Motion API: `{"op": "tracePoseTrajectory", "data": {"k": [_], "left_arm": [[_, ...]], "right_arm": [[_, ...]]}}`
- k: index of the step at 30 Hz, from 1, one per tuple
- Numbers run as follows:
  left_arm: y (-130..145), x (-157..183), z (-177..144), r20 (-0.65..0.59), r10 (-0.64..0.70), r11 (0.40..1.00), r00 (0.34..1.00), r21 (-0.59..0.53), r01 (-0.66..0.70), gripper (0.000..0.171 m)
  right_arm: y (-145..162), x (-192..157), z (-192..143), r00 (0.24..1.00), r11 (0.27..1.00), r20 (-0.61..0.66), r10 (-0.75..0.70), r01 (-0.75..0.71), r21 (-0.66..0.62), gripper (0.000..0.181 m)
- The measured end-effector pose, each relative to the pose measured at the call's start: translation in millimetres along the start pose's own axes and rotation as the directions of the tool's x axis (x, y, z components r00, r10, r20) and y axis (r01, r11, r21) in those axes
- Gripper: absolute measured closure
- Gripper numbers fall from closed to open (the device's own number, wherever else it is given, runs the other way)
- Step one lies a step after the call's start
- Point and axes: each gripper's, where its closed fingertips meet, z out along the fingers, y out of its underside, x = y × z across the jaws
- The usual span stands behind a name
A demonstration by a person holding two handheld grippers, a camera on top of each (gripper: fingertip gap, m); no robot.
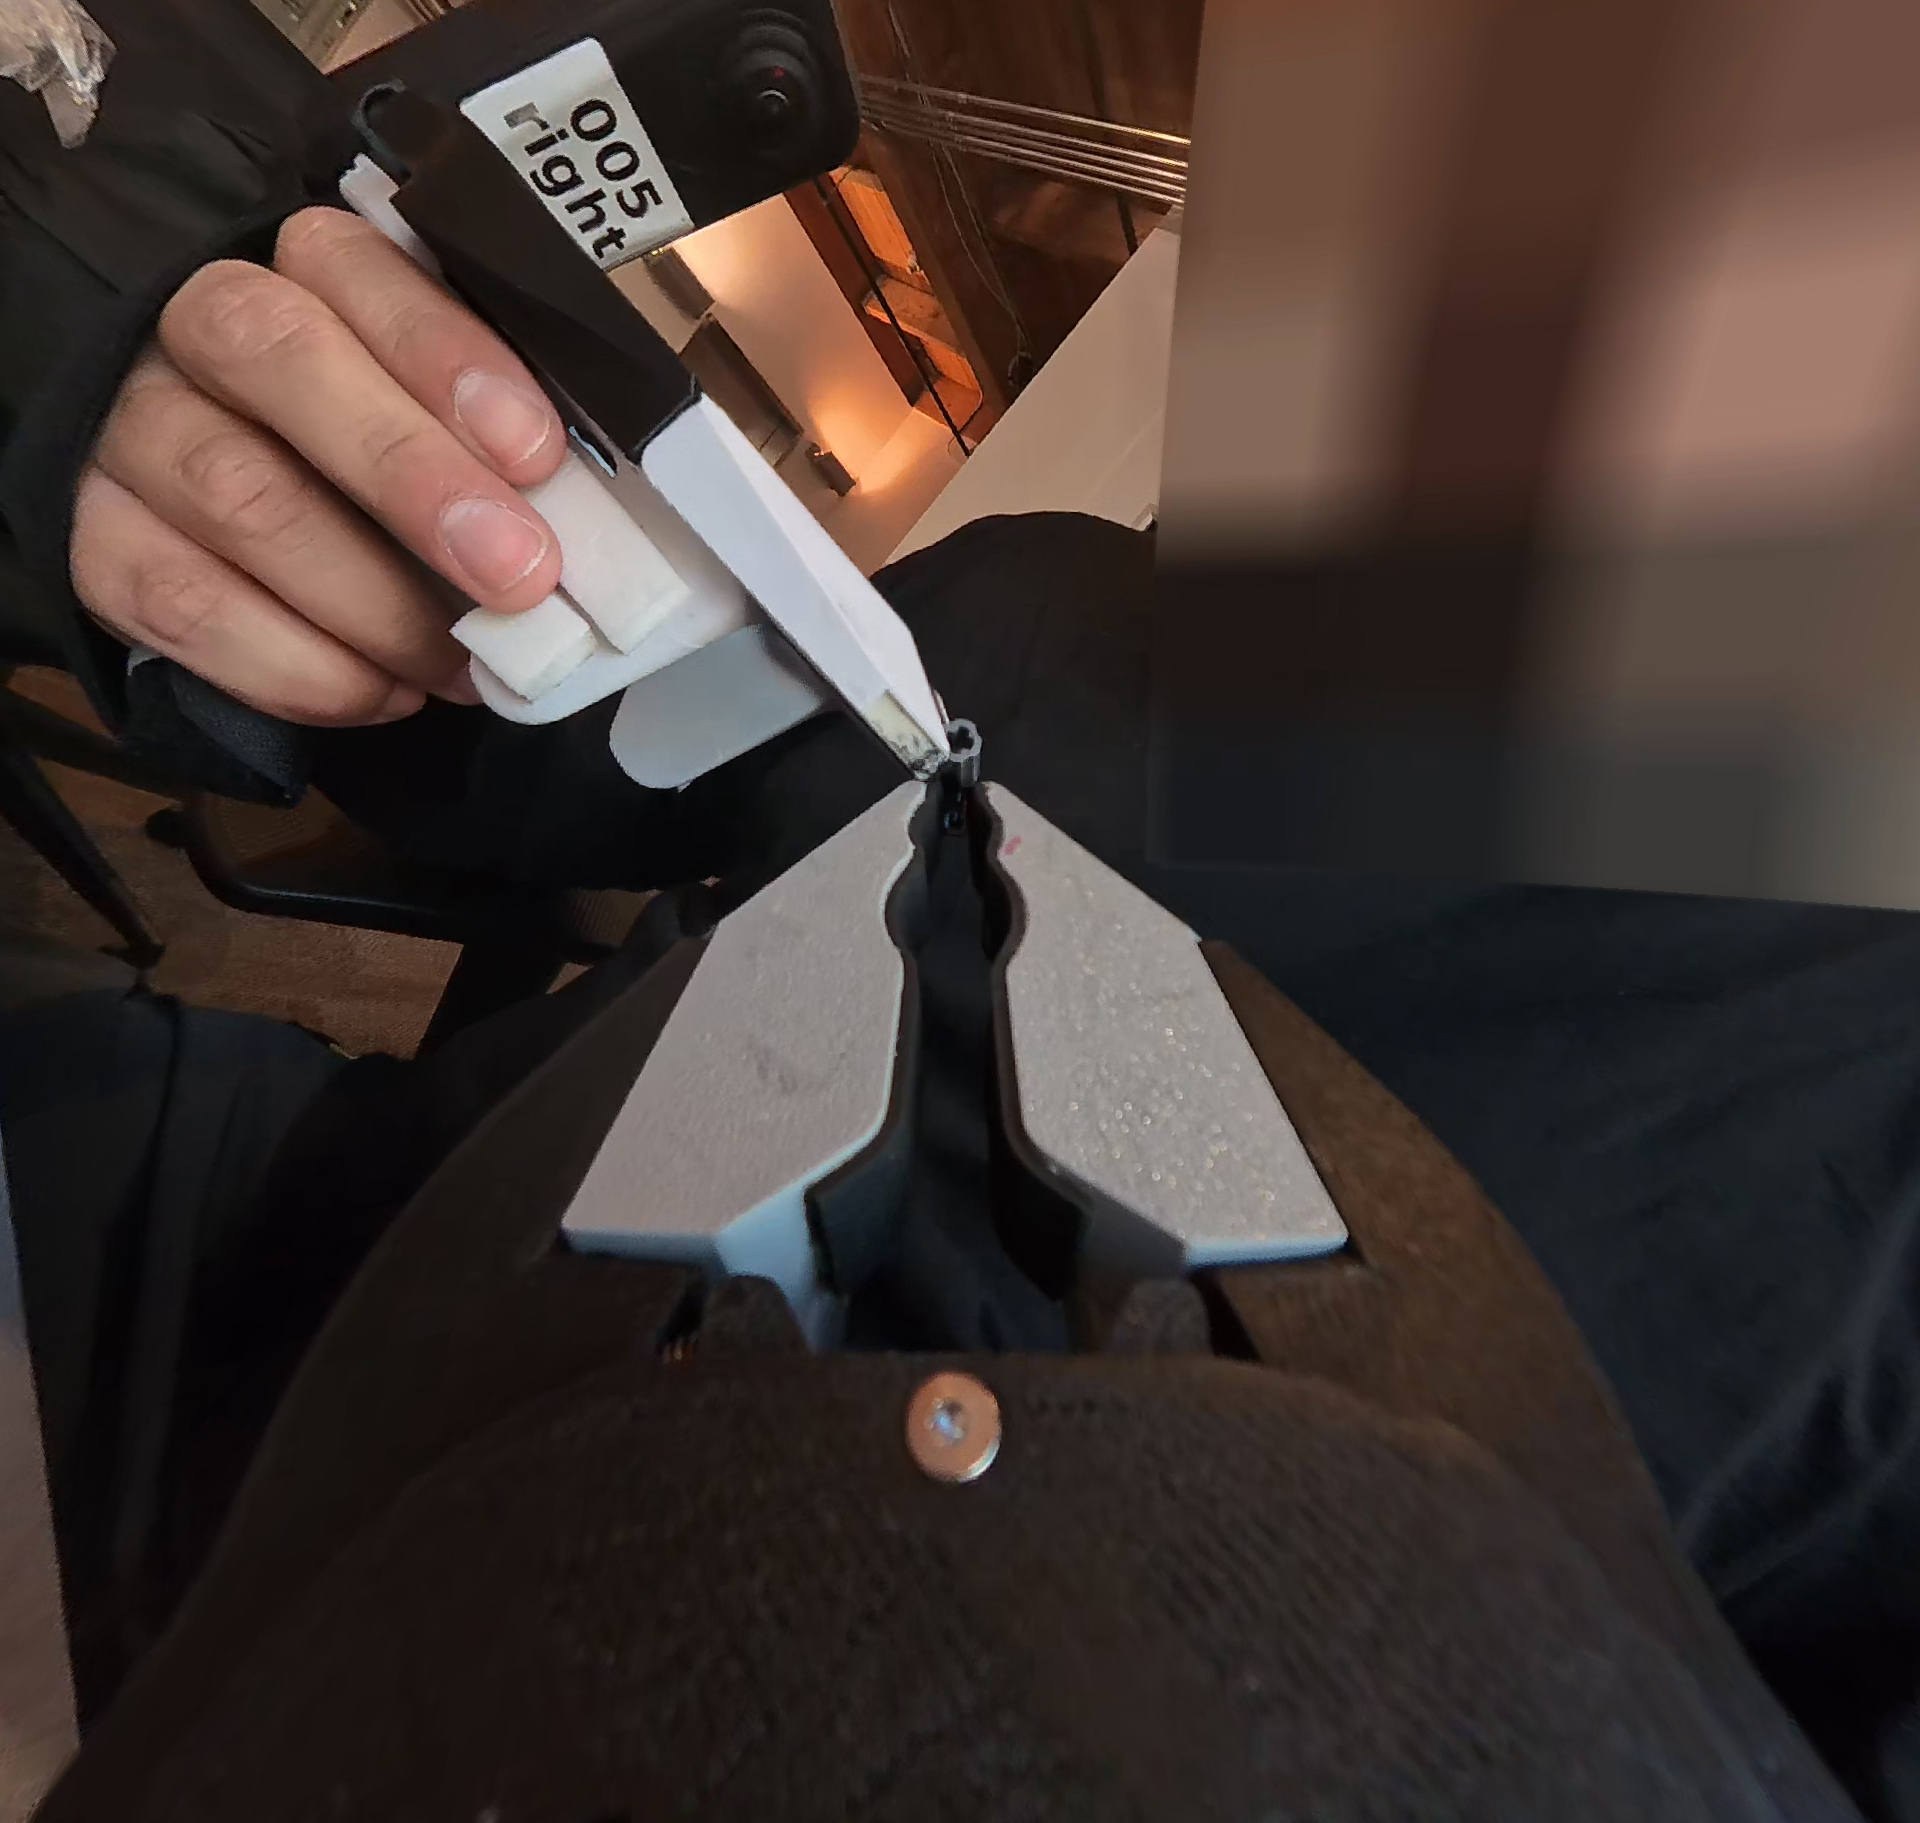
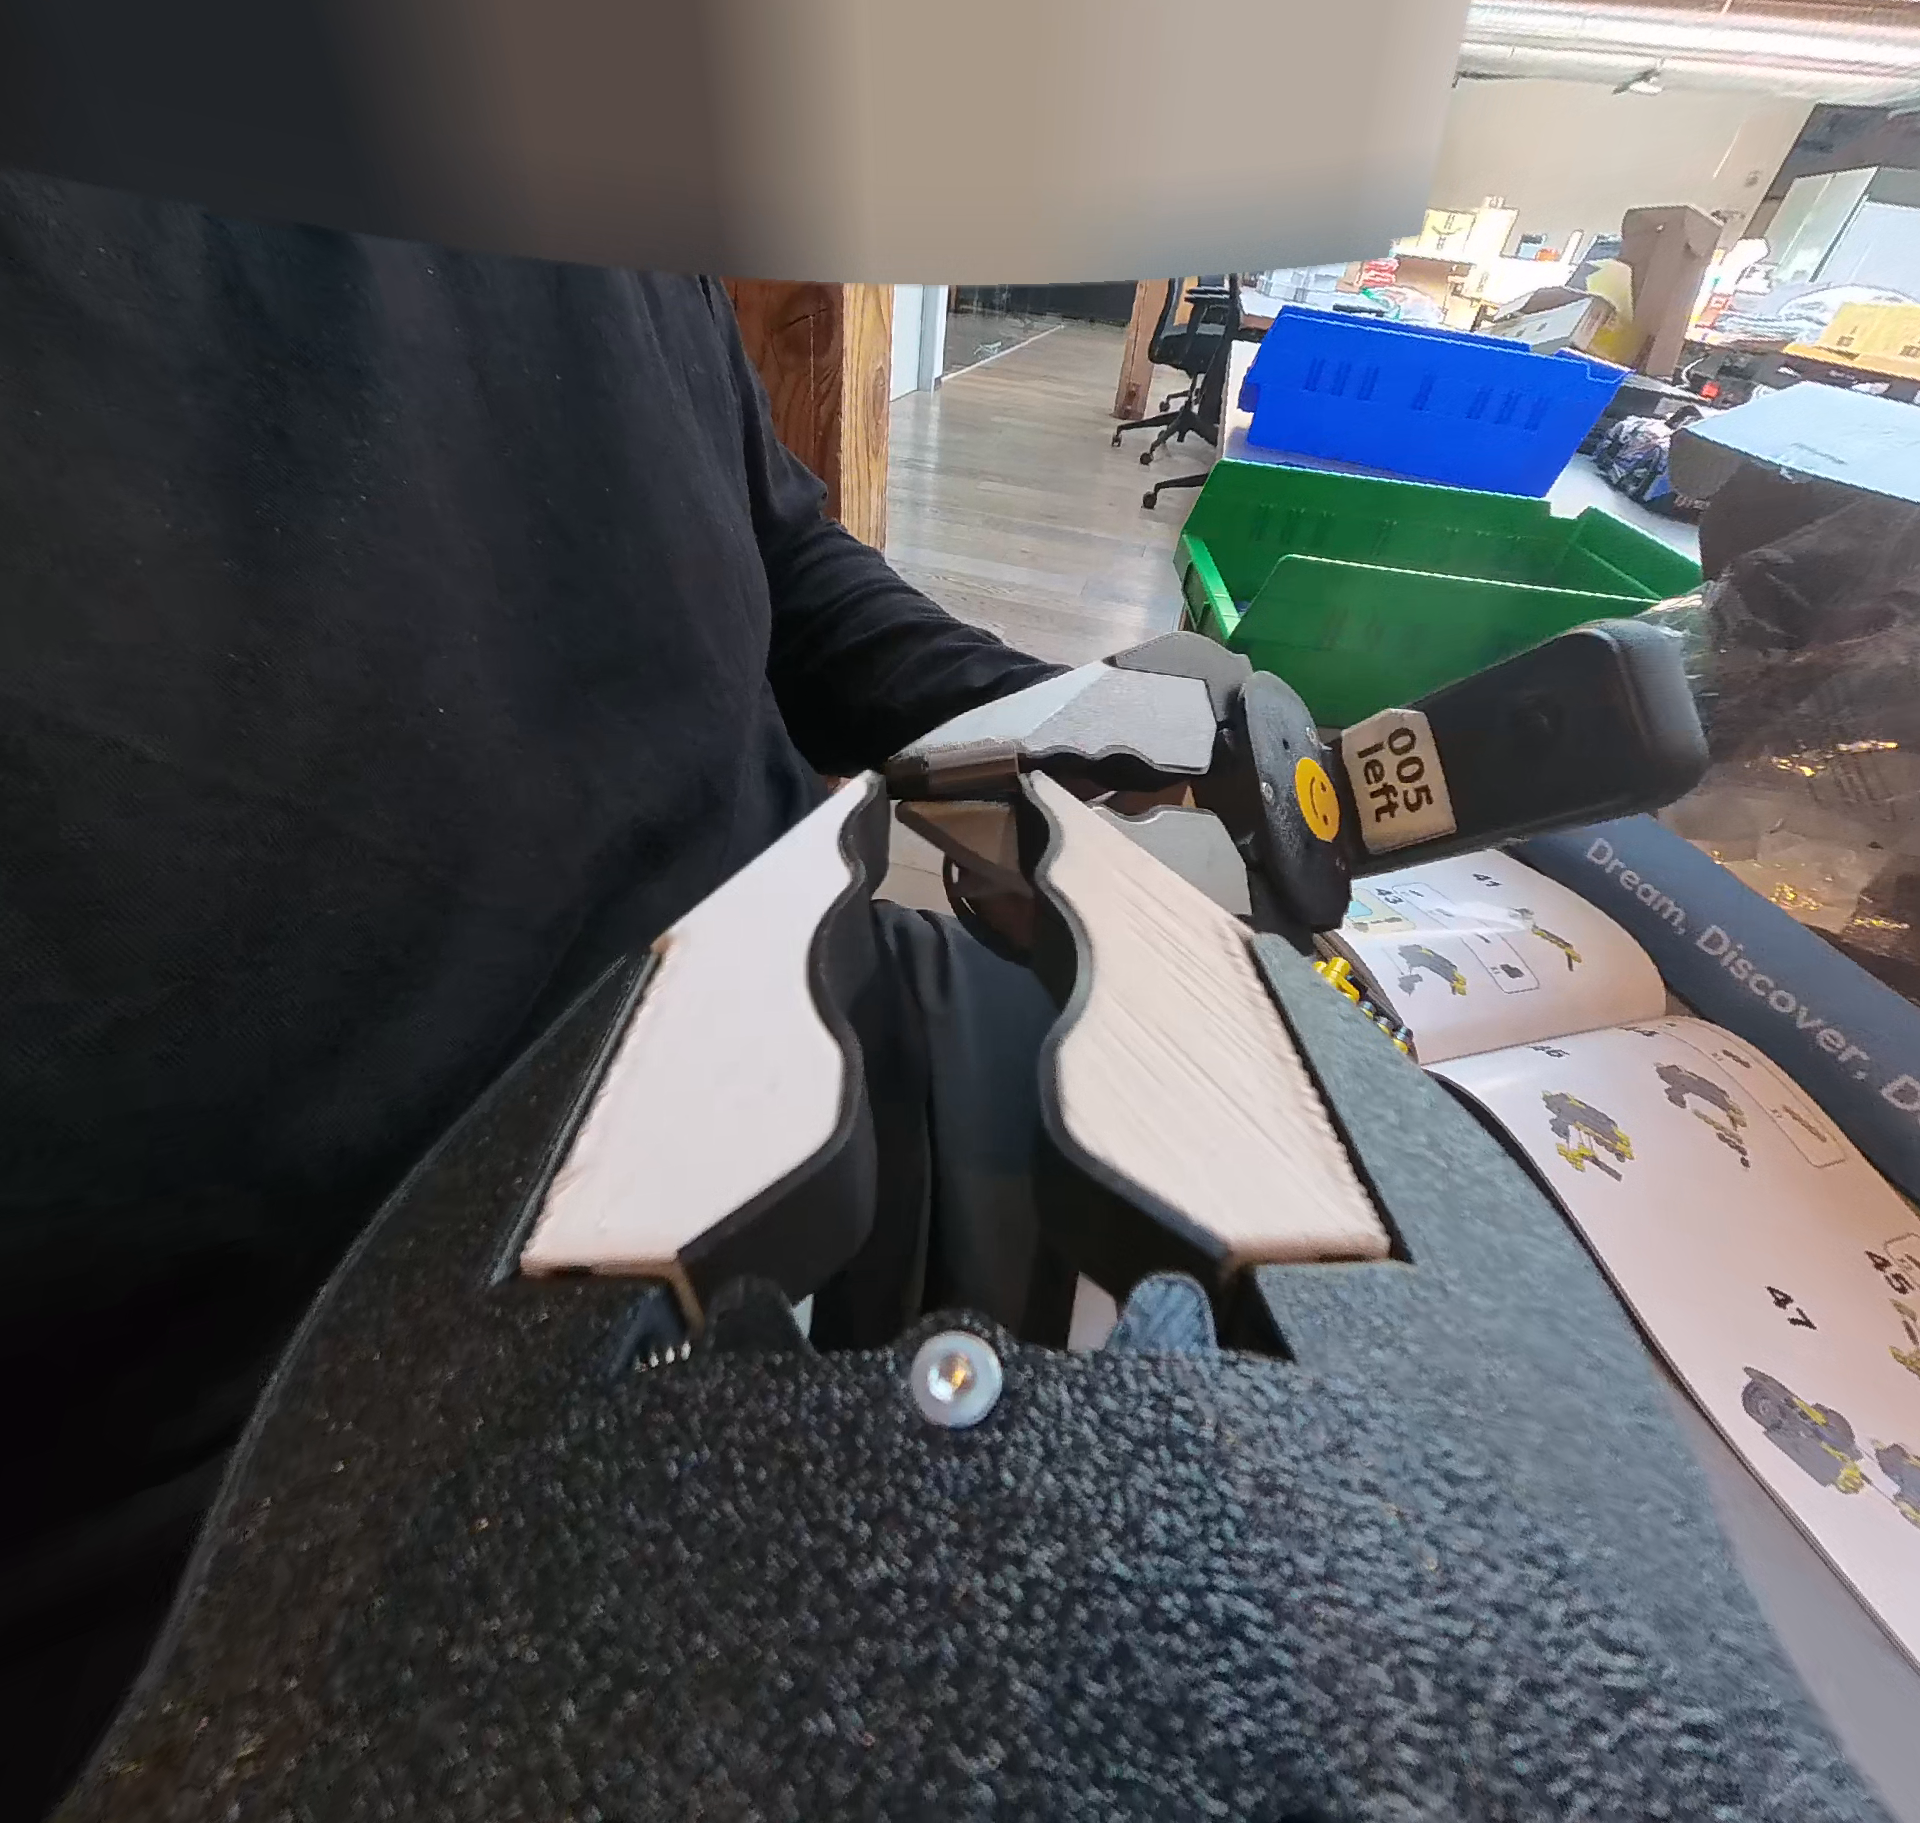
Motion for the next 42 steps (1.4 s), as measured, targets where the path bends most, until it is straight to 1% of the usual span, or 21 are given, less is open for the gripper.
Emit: {"op": "tracePoseTrajectory", "data": {"k": [5, 9, 13, 17, 19, 20, 21, 23, 25, 27, 29, 33, 35, 37, 39, 42], "left_arm": [[-6, -6, -4, 0.037, -0.005, 0.999, 0.999, 0.033, 0.004, 0.17], [-15, -15, -12, 0.087, -0.029, 0.996, 0.996, 0.088, 0.021, 0.17], [-29, -26, -26, 0.157, -0.062, 0.984, 0.986, 0.176, 0.034, 0.171], [-34, -33, -33, 0.195, -0.089, 0.977, 0.977, 0.207, 0.048, 0.171], [-36, -40, -41, 0.259, -0.097, 0.975, 0.961, 0.22, 0.038, 0.171], [-37, -45, -47, 0.316, -0.095, 0.975, 0.944, 0.223, 0.024, 0.171], [-38, -51, -54, 0.384, -0.089, 0.977, 0.919, 0.215, 0.005, 0.166], [-39, -59, -69, 0.515, -0.059, 0.982, 0.855, 0.182, -0.042, 0.162], [-39, -65, -85, 0.635, -0.036, 0.989, 0.772, 0.133, -0.064, 0.153], [-39, -67, -99, 0.727, 0.006, 0.994, 0.686, 0.069, -0.082, 0.15], [-40, -63, -106, 0.765, 0.036, 0.995, 0.643, 0.035, -0.097, 0.15], [-40, -60, -109, 0.778, 0.034, 0.995, 0.628, 0.03, -0.092, 0.153], [-38, -61, -112, 0.781, 0.024, 0.997, 0.624, 0.03, -0.076, 0.153], [-38, -61, -117, 0.789, 0.019, 0.997, 0.614, 0.031, -0.07, 0.153], [-39, -59, -120, 0.79, 0.012, 0.996, 0.612, 0.043, -0.074, 0.153], [-39, -57, -122, 0.786, -0.002, 0.996, 0.618, 0.059, -0.072, 0.154]], "right_arm": [[3, 7, -5, 0.999, 0.999, -0.031, 0.033, -0.032, 0.012, 0.159], [7, 19, -11, 0.995, 0.998, -0.085, 0.056, -0.055, 0.009, 0.159], [10, 29, -17, 0.988, 0.997, -0.132, 0.078, -0.079, 0.003, 0.159], [16, 37, -20, 0.981, 0.996, -0.176, 0.078, -0.083, -0.025, 0.159], [21, 42, -23, 0.976, 0.994, -0.204, 0.079, -0.092, -0.056, 0.158], [23, 45, -26, 0.971, 0.992, -0.225, 0.081, -0.1, -0.075, 0.158], [27, 50, -29, 0.963, 0.988, -0.254, 0.087, -0.116, -0.102, 0.158], [39, 63, -39, 0.94, 0.972, -0.328, 0.096, -0.16, -0.173, 0.159], [58, 76, -51, 0.905, 0.931, -0.413, 0.103, -0.233, -0.28, 0.159], [80, 87, -63, 0.87, 0.864, -0.486, 0.081, -0.305, -0.401, 0.159], [100, 91, -71, 0.853, 0.782, -0.521, 0.046, -0.355, -0.512, 0.159], [128, 89, -66, 0.874, 0.632, -0.486, 0.016, -0.385, -0.672, 0.159], [141, 90, -63, 0.882, 0.567, -0.47, 0.011, -0.393, -0.724, 0.159], [152, 91, -59, 0.888, 0.517, -0.459, 0.02, -0.402, -0.756, 0.159], [158, 93, -52, 0.891, 0.502, -0.452, 0.036, -0.407, -0.763, 0.159], [164, 96, -44, 0.887, 0.51, -0.455, 0.084, -0.43, -0.745, 0.159]]}}
